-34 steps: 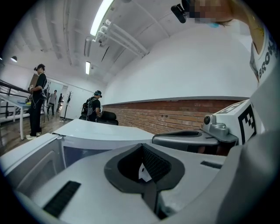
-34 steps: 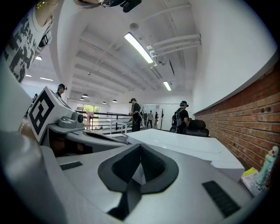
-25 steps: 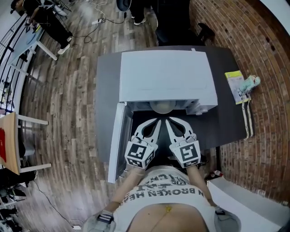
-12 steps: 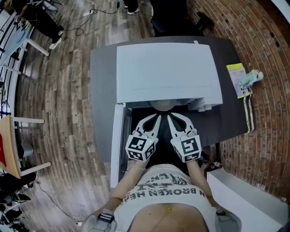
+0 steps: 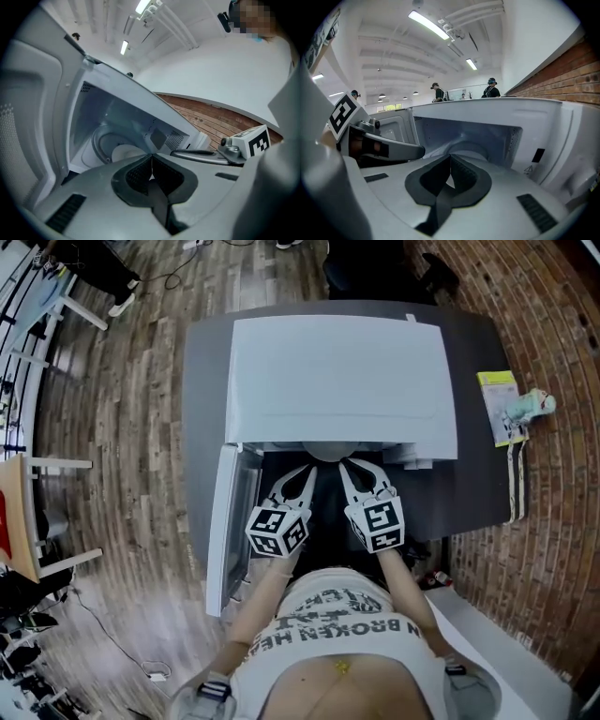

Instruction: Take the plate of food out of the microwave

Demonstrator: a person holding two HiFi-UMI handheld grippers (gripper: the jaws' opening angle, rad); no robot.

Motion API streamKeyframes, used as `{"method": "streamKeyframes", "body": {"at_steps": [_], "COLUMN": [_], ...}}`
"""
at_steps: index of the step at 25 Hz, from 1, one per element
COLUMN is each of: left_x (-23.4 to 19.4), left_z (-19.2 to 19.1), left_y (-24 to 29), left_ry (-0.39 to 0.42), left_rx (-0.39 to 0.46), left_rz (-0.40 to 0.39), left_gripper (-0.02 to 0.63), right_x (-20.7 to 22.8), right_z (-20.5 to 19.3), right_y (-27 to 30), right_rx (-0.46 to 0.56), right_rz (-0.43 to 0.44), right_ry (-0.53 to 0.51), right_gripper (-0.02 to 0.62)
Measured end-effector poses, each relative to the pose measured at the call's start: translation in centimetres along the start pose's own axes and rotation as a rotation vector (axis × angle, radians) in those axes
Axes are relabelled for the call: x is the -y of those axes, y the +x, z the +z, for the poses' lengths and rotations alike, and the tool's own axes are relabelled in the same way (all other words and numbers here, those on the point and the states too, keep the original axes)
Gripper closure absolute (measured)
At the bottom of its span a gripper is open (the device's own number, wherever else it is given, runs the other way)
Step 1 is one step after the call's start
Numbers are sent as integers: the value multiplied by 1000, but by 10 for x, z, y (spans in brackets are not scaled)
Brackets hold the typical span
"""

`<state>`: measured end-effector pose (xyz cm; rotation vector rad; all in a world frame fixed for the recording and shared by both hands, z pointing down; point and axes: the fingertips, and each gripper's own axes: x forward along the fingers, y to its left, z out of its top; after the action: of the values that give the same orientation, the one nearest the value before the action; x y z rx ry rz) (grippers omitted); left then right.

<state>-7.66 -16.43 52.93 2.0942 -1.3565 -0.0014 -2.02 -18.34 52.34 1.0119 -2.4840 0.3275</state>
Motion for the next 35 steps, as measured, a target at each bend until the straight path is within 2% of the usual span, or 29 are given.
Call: {"method": "streamKeyframes", "body": {"at_steps": [4,9,17,25,27,29,32,35], "left_x": [-8,-14,-27,-30,-33,-37,-42,-47], "left_z": [-12,-23,-41,-57,-59,-61,-64,-66], "left_y": [6,20,32,39,41,43,45,49], "left_ry": [-14,-47,-278,-422,-464,-499,-545,-626], "left_rx": [-37,-65,-69,-67,-55,-50,-46,-31], "left_rz": [24,12,-30,-62,-58,-53,-43,-51], "left_gripper": [600,600,598,589,565,541,511,497], "right_x": [3,15,23,28,32,35,39,41], "right_z": [-13,-26,-54,-72,-77,-82,-90,-96], "right_y": [5,11,19,27,29,32,36,41], "right_rx": [-29,-43,-67,-100,-104,-110,-119,-116], "right_rz": [1,-18,-11,0,4,7,19,46], "right_ry": [-5,38,205,274,322,389,494,622], "right_gripper": [588,588,586,584,573,517,490,466]}}
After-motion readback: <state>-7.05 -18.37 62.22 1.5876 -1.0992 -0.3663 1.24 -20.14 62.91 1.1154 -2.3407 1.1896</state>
